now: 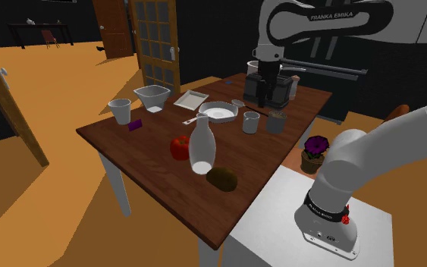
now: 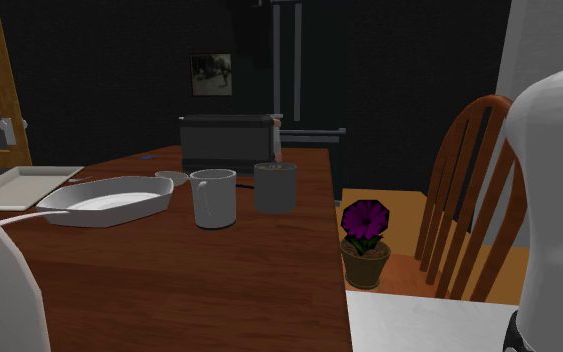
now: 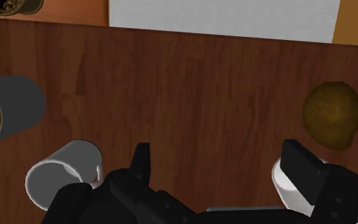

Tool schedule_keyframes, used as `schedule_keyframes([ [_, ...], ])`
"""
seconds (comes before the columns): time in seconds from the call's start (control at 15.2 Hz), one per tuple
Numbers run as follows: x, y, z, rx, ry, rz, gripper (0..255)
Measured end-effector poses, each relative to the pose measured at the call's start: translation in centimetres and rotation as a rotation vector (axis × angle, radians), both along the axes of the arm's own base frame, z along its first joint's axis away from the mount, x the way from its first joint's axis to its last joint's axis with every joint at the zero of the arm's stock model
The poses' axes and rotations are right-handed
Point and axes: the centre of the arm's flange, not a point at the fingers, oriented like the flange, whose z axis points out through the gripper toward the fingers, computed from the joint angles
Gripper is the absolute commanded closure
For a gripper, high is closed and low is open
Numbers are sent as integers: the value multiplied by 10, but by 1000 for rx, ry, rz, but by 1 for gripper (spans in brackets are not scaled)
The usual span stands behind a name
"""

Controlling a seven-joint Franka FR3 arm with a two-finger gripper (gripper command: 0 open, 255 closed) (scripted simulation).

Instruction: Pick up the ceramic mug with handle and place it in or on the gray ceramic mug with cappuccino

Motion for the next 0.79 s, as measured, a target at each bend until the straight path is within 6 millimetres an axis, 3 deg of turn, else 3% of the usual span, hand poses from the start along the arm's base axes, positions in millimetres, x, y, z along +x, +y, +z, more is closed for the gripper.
schedule_keyframes([
  [0.79, 67, -125, -80, 43, -38, -35, 0],
])
